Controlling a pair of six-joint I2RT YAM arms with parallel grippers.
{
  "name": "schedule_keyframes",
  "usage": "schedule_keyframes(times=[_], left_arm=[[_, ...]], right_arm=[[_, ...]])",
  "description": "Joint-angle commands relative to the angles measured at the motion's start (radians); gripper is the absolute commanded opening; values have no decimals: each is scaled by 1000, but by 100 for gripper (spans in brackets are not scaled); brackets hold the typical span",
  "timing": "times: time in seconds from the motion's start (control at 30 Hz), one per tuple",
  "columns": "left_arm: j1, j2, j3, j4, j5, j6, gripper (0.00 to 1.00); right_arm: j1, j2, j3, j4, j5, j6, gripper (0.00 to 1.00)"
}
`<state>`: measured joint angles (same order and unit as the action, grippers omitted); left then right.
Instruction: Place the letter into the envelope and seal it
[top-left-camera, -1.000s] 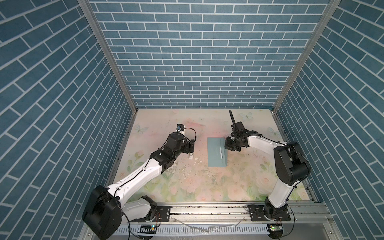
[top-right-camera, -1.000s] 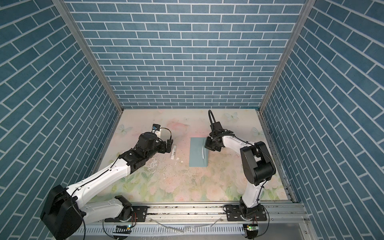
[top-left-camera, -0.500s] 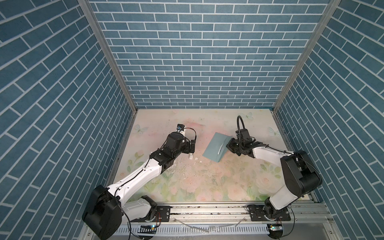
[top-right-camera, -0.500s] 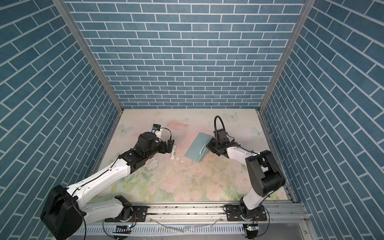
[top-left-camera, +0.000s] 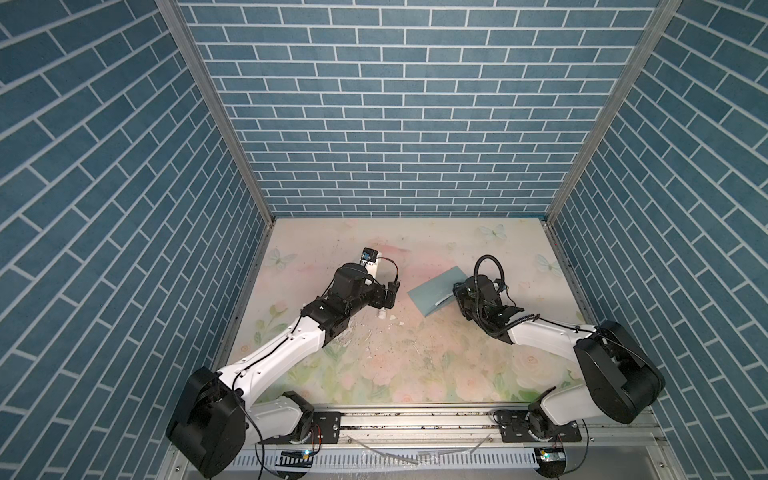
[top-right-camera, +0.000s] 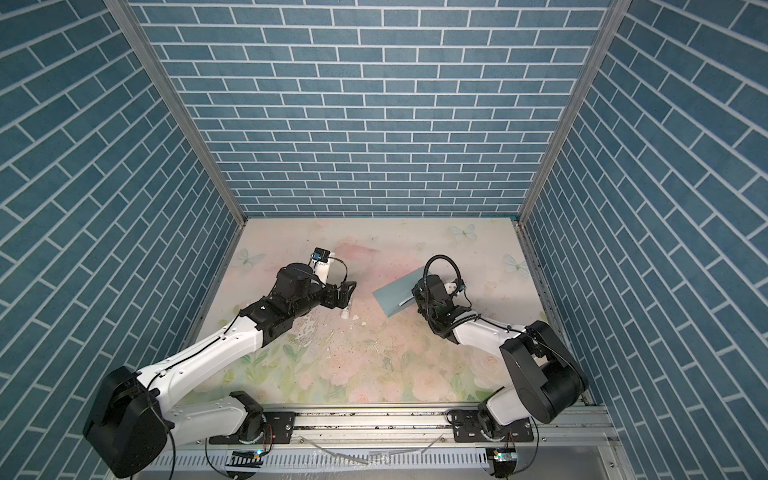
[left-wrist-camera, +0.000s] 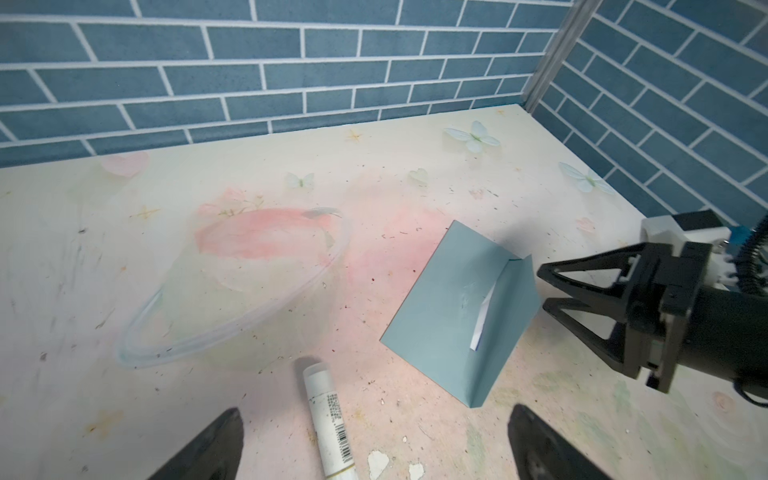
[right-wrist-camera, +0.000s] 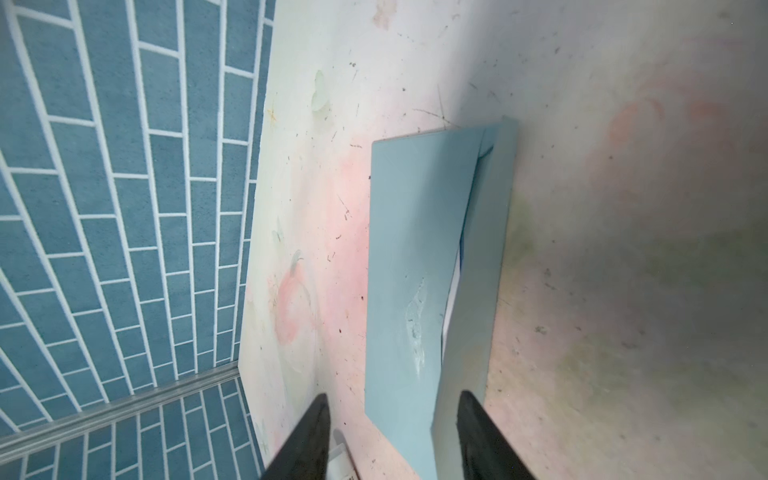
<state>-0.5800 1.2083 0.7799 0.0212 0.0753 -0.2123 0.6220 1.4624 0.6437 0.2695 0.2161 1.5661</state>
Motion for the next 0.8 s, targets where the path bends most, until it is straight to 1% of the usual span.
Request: schedule_keyframes(times=[0.0, 0.1, 0.2, 0.27, 0.33, 0.4, 0.43, 0.53, 0.57, 0.67, 0.77], left_arm=[[5, 13, 18, 47, 104, 62, 99], [-12, 39, 46, 50, 161, 98, 100], [-70, 88, 100, 26, 162, 165, 100], [-119, 133, 142, 13, 161, 208, 100], [-156, 189, 187, 2, 167, 229, 100], [-180, 252, 246, -18, 176, 230, 97], [-195, 290, 281, -35, 174, 233, 93], [-228, 405, 398, -109, 160, 246, 92], [-238, 448, 444, -148, 156, 250, 93], [-264, 566, 570, -232, 150, 256, 91], [-285, 664, 656, -253, 144, 257, 85]], right_arm=[[5, -47, -7, -36, -1, -53, 69], [2, -126, 5, -128, 13, -219, 74], [-29, -209, 34, -238, -9, -416, 80], [-78, -261, 60, -330, -46, -539, 84], [-149, -296, 75, -404, -110, -630, 86], [-228, -323, 84, -465, -171, -703, 87], [-258, -335, 91, -498, -183, -754, 86], [-323, -339, 127, -593, -188, -898, 89], [-346, -329, 143, -621, -203, -931, 92], [-409, -310, 168, -658, -270, -994, 92], [-445, -317, 151, -638, -297, -999, 92]])
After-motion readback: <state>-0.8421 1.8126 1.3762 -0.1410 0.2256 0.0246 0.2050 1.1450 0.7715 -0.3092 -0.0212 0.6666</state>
